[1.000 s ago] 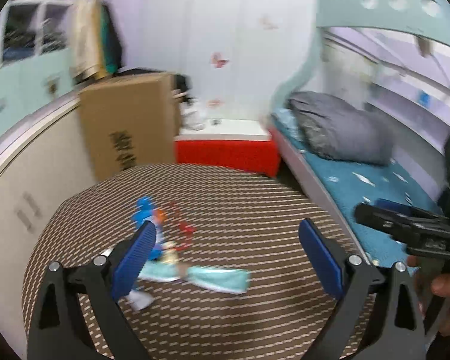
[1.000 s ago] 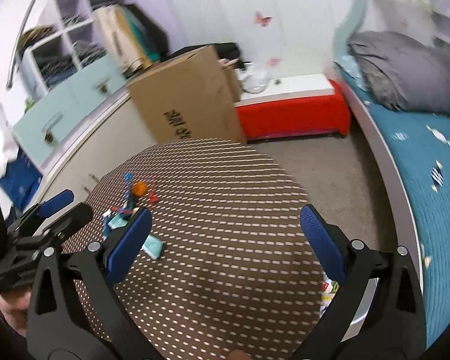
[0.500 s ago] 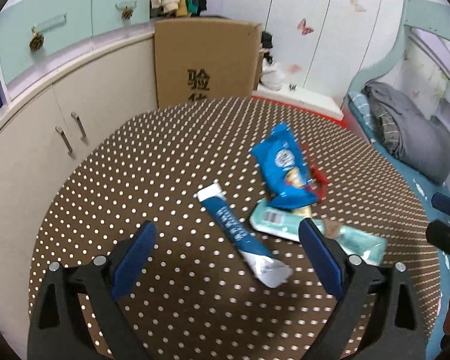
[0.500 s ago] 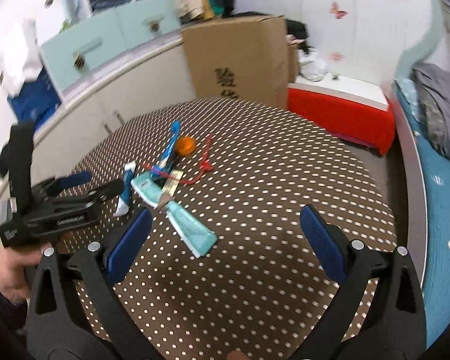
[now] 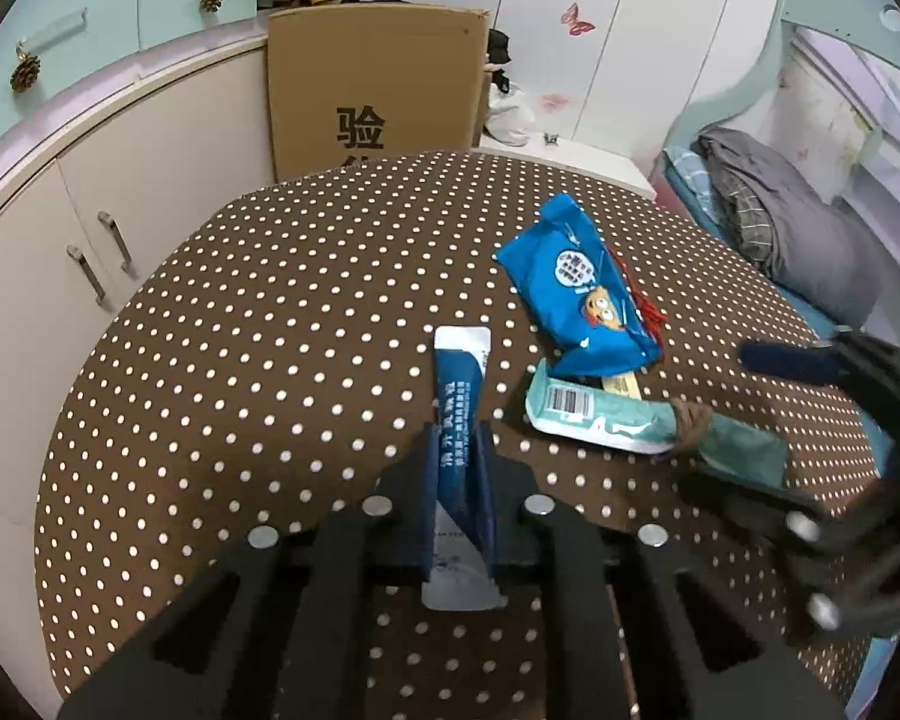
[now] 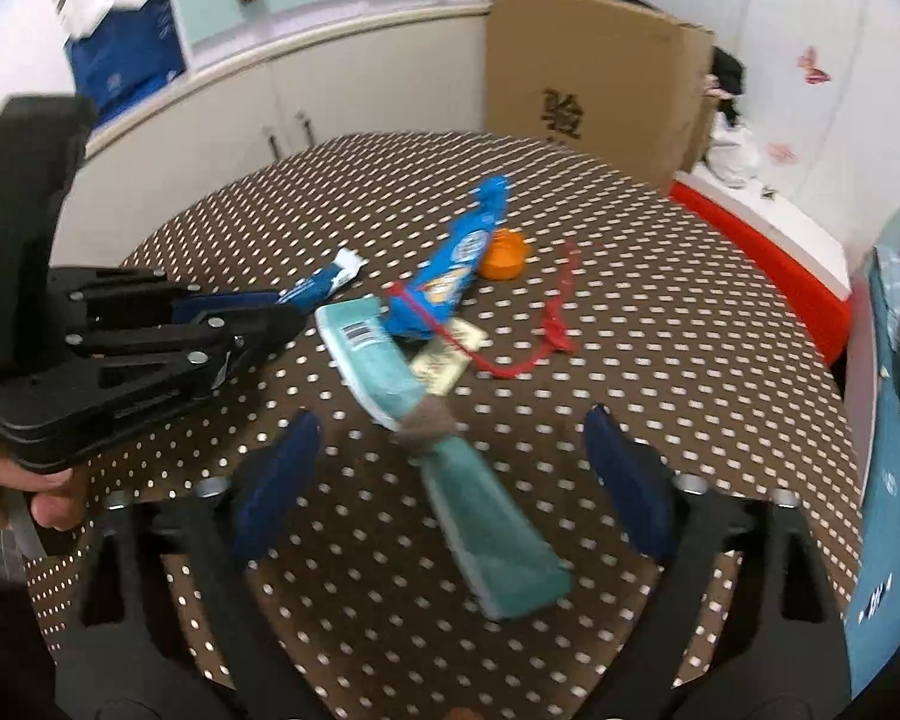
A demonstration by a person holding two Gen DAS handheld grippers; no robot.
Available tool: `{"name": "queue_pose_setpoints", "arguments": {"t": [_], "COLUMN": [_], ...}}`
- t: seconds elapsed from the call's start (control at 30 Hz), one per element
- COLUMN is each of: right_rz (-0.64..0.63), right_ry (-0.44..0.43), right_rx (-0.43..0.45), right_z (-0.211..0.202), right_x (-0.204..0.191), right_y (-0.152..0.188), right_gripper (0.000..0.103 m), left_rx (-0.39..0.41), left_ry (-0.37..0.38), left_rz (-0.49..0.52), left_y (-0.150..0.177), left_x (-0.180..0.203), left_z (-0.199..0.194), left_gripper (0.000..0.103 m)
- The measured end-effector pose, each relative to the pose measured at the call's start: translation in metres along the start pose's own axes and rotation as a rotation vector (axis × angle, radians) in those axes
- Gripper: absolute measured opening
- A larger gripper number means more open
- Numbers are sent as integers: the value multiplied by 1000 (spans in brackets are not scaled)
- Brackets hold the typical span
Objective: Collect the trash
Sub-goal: 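Grasp the blue-white tube with the left tool while the right grasps the teal tube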
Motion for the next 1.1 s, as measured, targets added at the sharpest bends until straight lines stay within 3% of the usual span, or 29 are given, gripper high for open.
{"name": "queue_pose_setpoints", "arguments": {"t": [0.07,0.17,0.67,1.1], "right_rz": [-18,-17,134,233], "right_ry": [-8,-23,-64,-21], "right_rx": [-28,-40,28,250], "right_z": [8,11,-52,-152], "right_x": [-6,-12,8,49], "right_y": [3,11,62,68], "right_gripper": [37,24,22,22], "left_rx": [6,12,35,134], "left_ry": [10,22,97,160], "left_rz": [-2,-12,23,141], "left_y": [4,10,26,-4], "left_x": [-2,-3,31,107], "left_z": [-3,-9,-34,-75], "left_gripper": [10,10,9,9]}}
Point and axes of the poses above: each gripper's, at about its wrist camera, not at the fingertips, and z roughly the way its jaws point, x to its right, y to its underside, the point moved 7 cm from there along z, roughly the way its jaws point
